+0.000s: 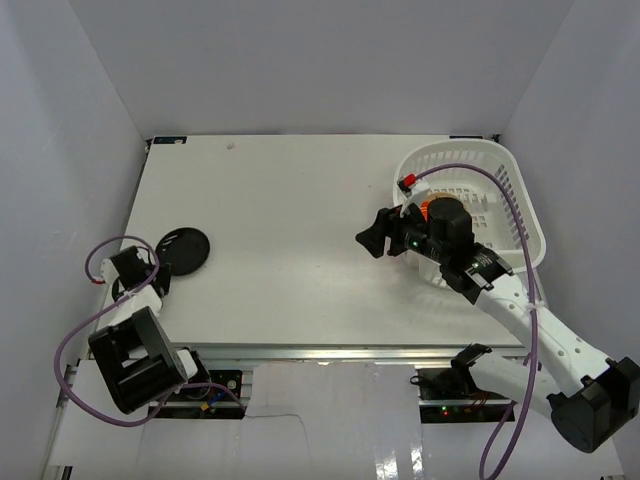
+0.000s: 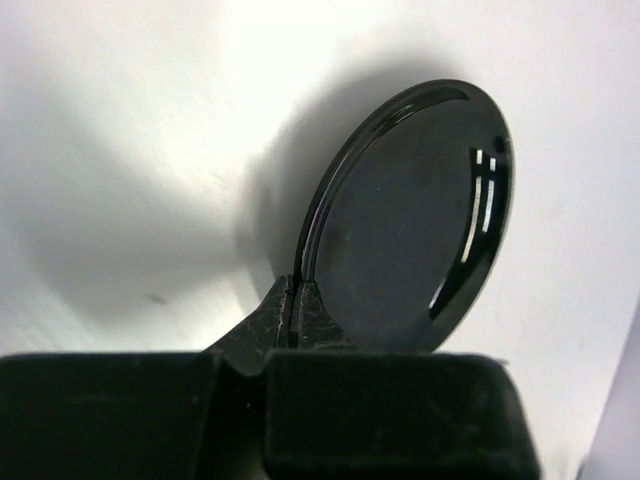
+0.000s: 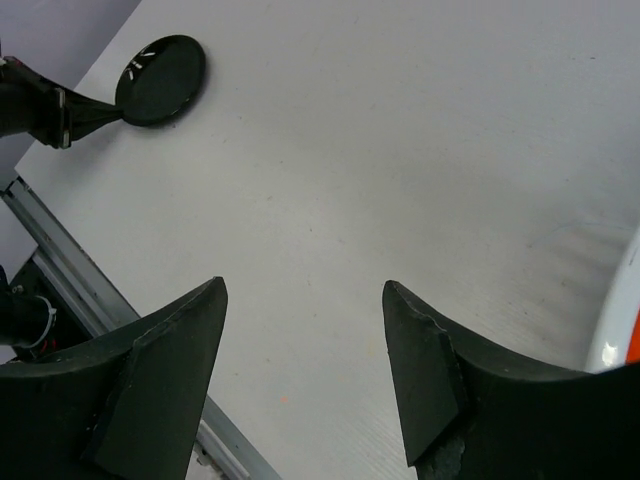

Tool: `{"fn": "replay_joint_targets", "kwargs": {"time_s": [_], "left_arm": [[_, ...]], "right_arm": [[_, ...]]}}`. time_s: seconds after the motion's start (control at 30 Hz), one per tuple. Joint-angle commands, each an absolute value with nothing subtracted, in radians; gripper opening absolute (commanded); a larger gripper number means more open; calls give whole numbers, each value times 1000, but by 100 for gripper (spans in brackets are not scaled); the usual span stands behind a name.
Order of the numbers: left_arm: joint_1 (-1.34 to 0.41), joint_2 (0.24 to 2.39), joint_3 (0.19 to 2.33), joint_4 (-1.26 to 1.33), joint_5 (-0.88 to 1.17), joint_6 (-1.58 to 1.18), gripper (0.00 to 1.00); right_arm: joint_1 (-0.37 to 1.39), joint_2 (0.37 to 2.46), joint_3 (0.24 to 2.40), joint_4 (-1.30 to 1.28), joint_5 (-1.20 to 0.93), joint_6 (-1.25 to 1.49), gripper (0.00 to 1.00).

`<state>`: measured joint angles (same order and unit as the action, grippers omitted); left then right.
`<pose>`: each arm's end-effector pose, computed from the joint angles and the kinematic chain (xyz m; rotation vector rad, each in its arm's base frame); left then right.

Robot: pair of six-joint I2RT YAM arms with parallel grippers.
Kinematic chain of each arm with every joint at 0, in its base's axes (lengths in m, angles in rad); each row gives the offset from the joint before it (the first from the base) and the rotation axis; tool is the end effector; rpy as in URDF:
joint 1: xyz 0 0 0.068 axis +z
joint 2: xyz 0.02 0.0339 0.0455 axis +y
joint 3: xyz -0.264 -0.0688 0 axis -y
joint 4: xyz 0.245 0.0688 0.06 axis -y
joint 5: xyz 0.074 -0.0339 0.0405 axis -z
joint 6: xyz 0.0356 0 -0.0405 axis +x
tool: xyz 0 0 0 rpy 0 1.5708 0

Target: Place the plates into the plastic bin on the countertop

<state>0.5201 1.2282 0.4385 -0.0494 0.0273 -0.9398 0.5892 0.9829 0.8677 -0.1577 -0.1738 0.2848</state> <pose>0.1911 0.1083 0.1489 -1.6056 1.8133 -0.2256 0.1869 0.1323 0.3352 -0.4135 1.8649 0.7624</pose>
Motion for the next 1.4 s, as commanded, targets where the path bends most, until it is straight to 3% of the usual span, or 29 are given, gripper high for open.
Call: {"fn": "replay_joint_targets", "kwargs": {"time_s": [0.0, 0.3, 0.6, 0.77, 0.83, 0.97, 1.0, 1.07, 1.1, 1.17, 1.2, 1.23, 1.37], "left_arm": [[465, 1187, 466, -8, 239, -879, 0], [56, 1094, 541, 67, 365, -874, 0], [-136, 1085, 566, 136, 479, -865, 0], [-205, 1088, 569, 178, 526, -842, 0], [-216, 1074, 566, 196, 532, -835, 0], [-218, 1066, 565, 210, 574, -819, 0], [-219, 1065, 565, 213, 583, -816, 0], [-219, 1057, 571, 212, 592, -807, 20], [-219, 1055, 590, 189, 603, -795, 47], [-219, 1051, 620, 141, 621, -770, 73], [-219, 1043, 662, 112, 620, -740, 93], [-219, 1039, 685, 77, 618, -717, 98], [-219, 1013, 787, -92, 600, -598, 98]], "right_arm": [[626, 1003, 905, -86, -155, 305, 70], [681, 1178, 928, 47, -199, 383, 98], [681, 1334, 940, 156, -210, 448, 95], [681, 1393, 954, 190, -229, 472, 100], [681, 1407, 951, 192, -180, 488, 95], [678, 1376, 920, 236, -120, 508, 54], [673, 1367, 923, 236, -115, 511, 23], [667, 1352, 930, 235, -104, 514, 8], [655, 1321, 928, 233, -95, 520, 8], [617, 1281, 927, 230, -74, 522, 8], [595, 1234, 930, 213, -61, 519, 8], [571, 1208, 930, 204, -45, 518, 8], [389, 1074, 919, 135, -15, 523, 8]]}}
